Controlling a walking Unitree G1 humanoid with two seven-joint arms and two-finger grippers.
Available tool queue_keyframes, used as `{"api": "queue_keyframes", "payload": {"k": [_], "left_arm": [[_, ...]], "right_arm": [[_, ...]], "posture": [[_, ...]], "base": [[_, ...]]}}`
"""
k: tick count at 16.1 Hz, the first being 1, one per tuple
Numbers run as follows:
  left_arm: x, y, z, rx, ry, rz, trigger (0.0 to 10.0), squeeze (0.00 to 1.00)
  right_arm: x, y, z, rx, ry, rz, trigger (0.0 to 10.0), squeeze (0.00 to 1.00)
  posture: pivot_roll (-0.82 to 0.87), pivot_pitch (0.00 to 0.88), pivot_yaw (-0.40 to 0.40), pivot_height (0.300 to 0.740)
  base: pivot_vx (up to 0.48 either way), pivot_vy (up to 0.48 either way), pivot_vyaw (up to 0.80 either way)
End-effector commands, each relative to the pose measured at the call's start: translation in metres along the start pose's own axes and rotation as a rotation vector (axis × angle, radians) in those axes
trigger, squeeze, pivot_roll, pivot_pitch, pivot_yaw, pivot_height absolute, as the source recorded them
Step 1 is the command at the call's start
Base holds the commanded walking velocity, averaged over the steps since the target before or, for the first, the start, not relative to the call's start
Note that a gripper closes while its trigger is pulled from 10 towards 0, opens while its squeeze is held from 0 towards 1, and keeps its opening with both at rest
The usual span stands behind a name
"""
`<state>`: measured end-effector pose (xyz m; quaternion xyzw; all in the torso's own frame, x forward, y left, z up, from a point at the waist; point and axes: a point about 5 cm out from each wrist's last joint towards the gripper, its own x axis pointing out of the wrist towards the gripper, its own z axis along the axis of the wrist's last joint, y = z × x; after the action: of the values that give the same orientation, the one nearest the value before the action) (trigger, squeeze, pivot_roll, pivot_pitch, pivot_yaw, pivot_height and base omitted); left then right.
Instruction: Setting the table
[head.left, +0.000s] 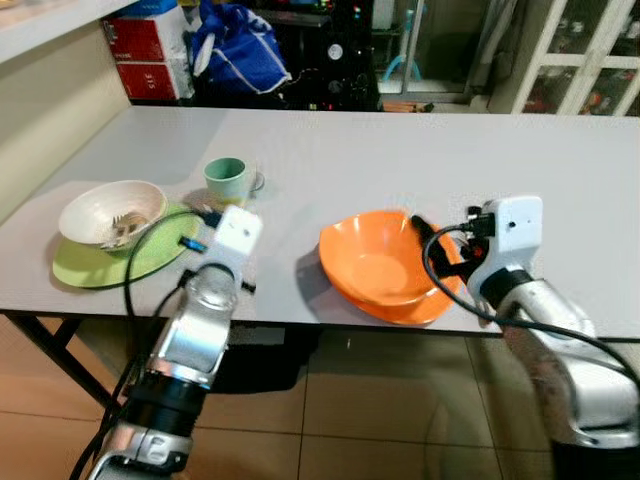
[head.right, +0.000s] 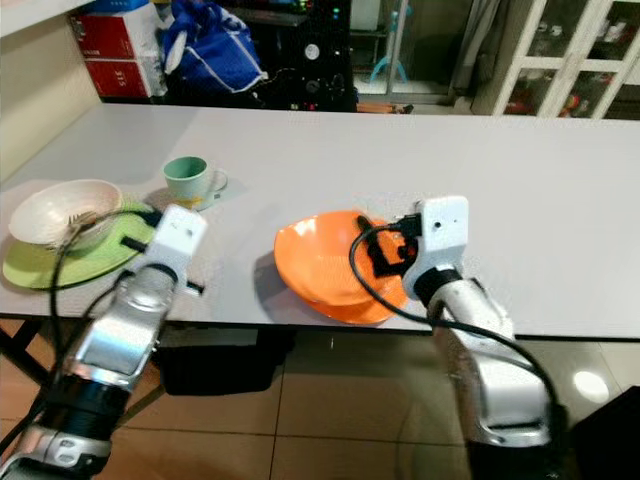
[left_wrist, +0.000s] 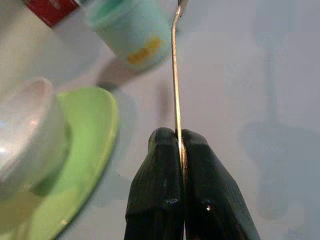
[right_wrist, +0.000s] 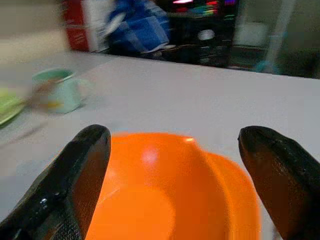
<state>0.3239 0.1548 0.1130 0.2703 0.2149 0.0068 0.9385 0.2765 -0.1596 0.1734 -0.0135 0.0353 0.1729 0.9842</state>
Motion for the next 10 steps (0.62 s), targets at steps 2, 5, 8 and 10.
{"api": "queue_keyframes", "payload": {"k": [2, 5, 8, 10], "left_arm": [[0.009, -0.008, 0.002, 0.04, 0.032, -0.025, 10.0, 0.0], [0.012, -0.018, 0.003, 0.044, 0.041, -0.069, 10.0, 0.0], [0.014, -0.036, 0.006, 0.049, 0.052, -0.129, 10.0, 0.0], [0.015, -0.041, 0.008, 0.037, 0.055, -0.14, 10.0, 0.0]], "right_arm": [[-0.005, 0.011, 0.007, -0.063, 0.04, 0.166, 10.0, 0.0], [-0.007, 0.016, 0.011, -0.065, 0.05, 0.22, 10.0, 0.0], [-0.012, 0.02, 0.012, -0.074, 0.083, 0.279, 10.0, 0.0], [-0.014, 0.02, 0.011, -0.077, 0.092, 0.287, 10.0, 0.0]], "posture": [[-0.02, 0.0, 0.028, 0.74], [-0.03, 0.0, 0.03, 0.74], [-0.03, 0.0, 0.034, 0.74], [-0.04, 0.0, 0.036, 0.74]], "base": [[0.0, 0.0, 0.0], [0.0, 0.0, 0.0], [0.0, 0.0, 0.0], [0.0, 0.0, 0.0]]}}
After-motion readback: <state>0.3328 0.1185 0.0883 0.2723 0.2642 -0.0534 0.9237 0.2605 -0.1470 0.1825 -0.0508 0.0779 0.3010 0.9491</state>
